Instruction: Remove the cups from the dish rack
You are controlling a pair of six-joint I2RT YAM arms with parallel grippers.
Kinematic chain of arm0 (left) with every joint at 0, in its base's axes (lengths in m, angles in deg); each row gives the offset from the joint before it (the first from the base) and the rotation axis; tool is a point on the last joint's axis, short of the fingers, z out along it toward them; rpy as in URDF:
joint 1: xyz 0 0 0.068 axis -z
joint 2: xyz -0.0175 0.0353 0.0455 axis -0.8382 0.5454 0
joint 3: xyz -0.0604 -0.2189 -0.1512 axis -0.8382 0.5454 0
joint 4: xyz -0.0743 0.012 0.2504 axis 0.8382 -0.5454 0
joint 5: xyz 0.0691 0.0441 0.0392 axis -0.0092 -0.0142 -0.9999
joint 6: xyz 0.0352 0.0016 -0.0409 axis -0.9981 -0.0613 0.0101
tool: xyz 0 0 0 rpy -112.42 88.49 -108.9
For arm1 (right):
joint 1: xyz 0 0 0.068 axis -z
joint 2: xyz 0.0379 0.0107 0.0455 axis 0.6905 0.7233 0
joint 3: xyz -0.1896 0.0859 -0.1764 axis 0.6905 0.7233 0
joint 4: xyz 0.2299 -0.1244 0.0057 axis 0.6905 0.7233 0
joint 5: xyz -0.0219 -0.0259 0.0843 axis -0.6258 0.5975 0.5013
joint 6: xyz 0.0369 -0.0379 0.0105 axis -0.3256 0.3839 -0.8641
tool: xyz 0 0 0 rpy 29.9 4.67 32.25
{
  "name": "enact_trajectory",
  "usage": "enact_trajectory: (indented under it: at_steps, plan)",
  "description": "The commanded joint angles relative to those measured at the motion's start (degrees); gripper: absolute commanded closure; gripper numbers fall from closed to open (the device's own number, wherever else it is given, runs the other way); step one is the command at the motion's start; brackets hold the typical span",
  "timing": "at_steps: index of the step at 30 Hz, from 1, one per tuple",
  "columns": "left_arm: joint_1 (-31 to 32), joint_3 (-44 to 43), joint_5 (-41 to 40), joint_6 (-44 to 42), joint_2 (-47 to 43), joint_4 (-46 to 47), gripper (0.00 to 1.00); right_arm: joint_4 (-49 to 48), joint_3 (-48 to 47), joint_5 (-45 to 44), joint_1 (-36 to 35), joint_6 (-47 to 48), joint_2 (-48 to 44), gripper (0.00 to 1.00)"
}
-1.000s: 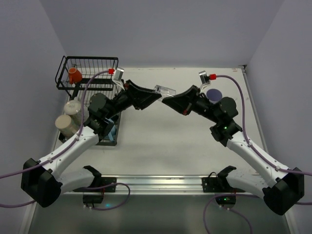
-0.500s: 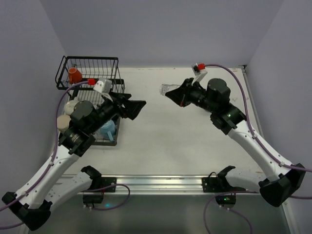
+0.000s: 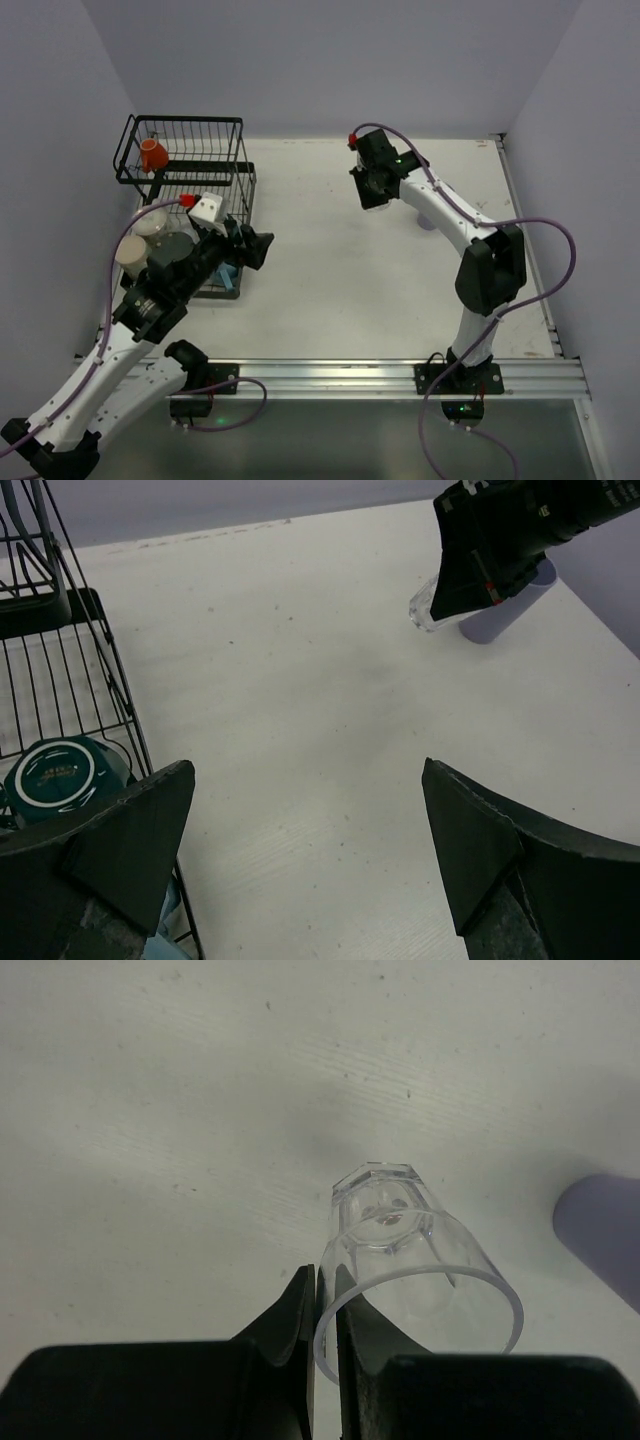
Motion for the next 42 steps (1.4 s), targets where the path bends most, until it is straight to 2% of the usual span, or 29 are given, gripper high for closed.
enact_trajectory:
  at_steps: [1,12,18,22,27,33,36,39,40,42]
  plan:
    - [0.1,0.2,-0.8,-3.2,-1.8,0.0,0.00,6.1,-5.0,-1.1,1.6,5.6,0.7,1.00]
    - [-0.4,1.0,-2.0,-3.6,-4.1,0.0,0.00,5.9,-6.2,0.1,5.4,7.9,13.0,1.00]
    - [-1.8,1.1,-0.9,-3.6,-3.6,0.2,0.00,5.6,-5.4,-0.3,5.7,8.0,14.6,1.00]
    - [-3.1,1.1,0.3,-3.6,-3.2,0.4,0.00,5.0,-4.5,-0.4,5.8,8.1,15.0,0.94]
    - [-4.1,1.1,0.6,-3.6,-2.7,0.5,0.00,4.8,-4.2,-0.4,5.7,8.0,15.2,0.74]
    - [-5.0,1.1,0.6,-3.6,-2.6,0.6,0.00,4.8,-4.5,-0.9,5.8,7.9,14.3,0.68]
    - [-5.3,1.2,0.1,-3.5,-2.3,0.9,0.00,4.3,-5.2,-1.7,5.8,6.8,11.6,0.62]
    - [-5.3,0.9,-0.9,-3.4,-1.7,1.1,0.00,3.1,-6.0,-2.0,5.8,5.2,6.9,0.53]
    - [-5.3,0.5,-1.5,-2.9,-1.6,1.3,0.00,2.6,-6.0,-1.6,5.7,4.5,5.4,0.42]
    - [-5.3,-0.9,-2.0,-2.1,-1.1,1.4,0.00,1.1,-5.5,-0.8,5.5,3.8,0.5,0.34]
